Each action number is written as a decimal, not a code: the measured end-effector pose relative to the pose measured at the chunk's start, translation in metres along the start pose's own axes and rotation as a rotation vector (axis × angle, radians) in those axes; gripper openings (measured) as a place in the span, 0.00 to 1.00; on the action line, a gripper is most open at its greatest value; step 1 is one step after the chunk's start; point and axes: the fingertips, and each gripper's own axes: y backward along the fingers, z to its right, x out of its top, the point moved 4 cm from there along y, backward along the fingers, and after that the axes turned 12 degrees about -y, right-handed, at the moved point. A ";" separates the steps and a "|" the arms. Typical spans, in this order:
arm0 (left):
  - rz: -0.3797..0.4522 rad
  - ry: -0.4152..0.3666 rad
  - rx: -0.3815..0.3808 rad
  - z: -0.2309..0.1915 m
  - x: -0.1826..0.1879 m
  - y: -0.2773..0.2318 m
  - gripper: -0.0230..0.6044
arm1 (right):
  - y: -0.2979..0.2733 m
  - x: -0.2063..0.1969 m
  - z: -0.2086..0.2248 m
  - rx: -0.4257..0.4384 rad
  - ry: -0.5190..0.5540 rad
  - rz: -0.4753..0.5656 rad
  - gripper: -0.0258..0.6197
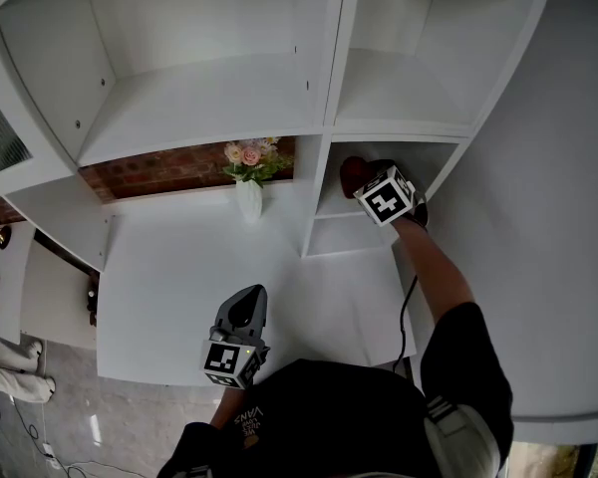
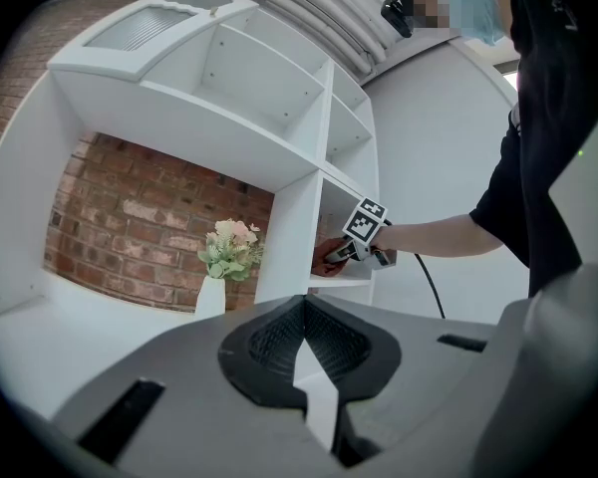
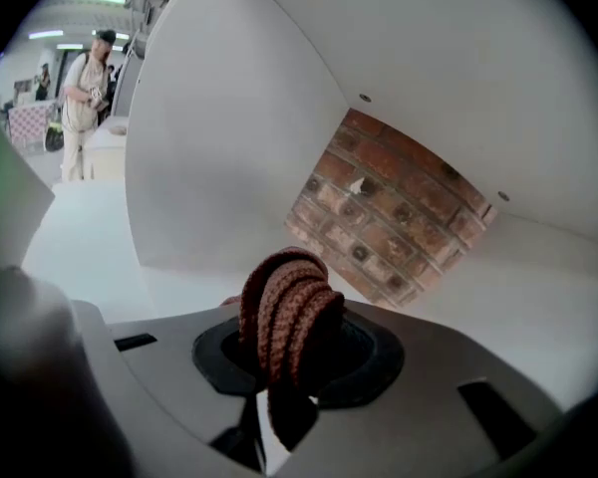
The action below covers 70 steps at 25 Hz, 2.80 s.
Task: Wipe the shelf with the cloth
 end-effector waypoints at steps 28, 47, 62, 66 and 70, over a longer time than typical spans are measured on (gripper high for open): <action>0.001 0.018 -0.018 0.002 -0.003 -0.001 0.05 | 0.042 0.000 -0.013 0.164 -0.301 0.170 0.19; -0.004 0.007 -0.033 0.012 -0.002 -0.003 0.05 | 0.024 -0.014 -0.052 0.221 -0.259 0.112 0.19; -0.012 0.027 -0.088 0.031 -0.006 -0.014 0.05 | 0.059 -0.082 0.046 -0.195 -0.096 -0.018 0.19; -0.012 0.029 -0.099 0.035 -0.007 -0.019 0.05 | 0.067 -0.094 0.056 -0.248 -0.067 -0.038 0.19; -0.006 0.028 -0.114 0.041 -0.005 -0.024 0.05 | 0.067 -0.095 0.053 -0.249 -0.066 -0.022 0.19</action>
